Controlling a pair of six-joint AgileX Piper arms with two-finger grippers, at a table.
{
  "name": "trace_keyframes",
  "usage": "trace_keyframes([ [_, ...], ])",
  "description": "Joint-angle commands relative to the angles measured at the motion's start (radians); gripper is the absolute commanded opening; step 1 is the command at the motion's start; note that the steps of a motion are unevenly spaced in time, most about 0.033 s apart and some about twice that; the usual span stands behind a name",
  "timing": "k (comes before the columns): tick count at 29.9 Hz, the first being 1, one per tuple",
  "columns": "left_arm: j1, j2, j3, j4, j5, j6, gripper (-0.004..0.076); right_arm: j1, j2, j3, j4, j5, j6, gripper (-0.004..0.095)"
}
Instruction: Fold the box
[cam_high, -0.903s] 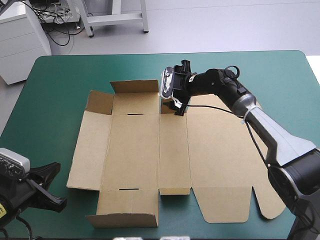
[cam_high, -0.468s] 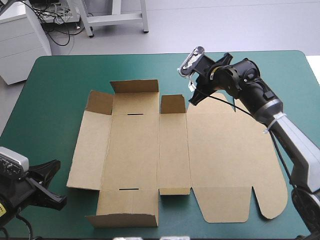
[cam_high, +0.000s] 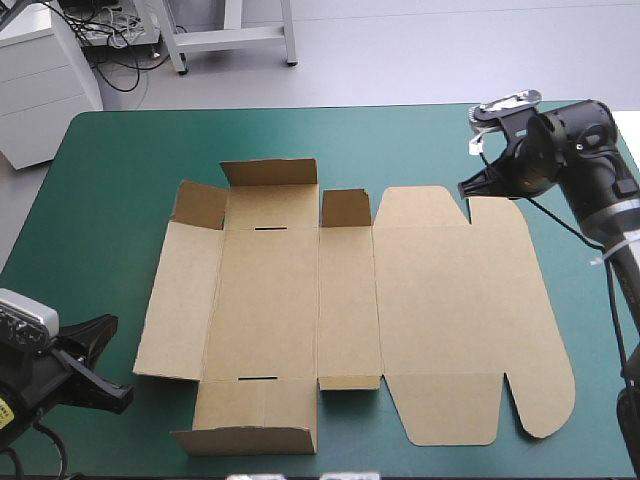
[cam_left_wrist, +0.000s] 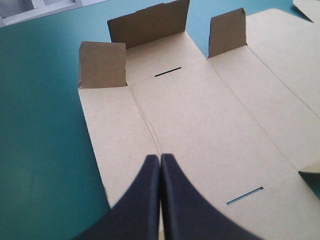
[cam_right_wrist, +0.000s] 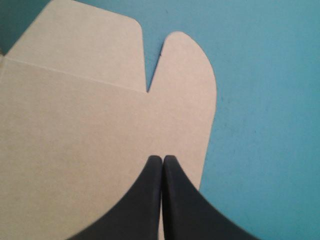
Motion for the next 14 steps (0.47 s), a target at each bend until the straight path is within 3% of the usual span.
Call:
trace_keyframes([
  [1, 0.002, 0.070, -0.029, 0.015, -0.056, -0.012, -0.0032, -0.042, -0.065, -0.033, 0.007, 0.016, 0.007, -0.0023],
  [10, 0.002, 0.285, -0.079, 0.056, -0.076, -0.014, -0.0032, -0.052, -0.136, -0.027, 0.100, 0.016, 0.004, -0.0023],
  [14, 0.002, 0.382, -0.164, 0.088, -0.011, -0.016, -0.0032, -0.052, -0.170, 0.035, 0.114, 0.016, 0.004, -0.0023],
])
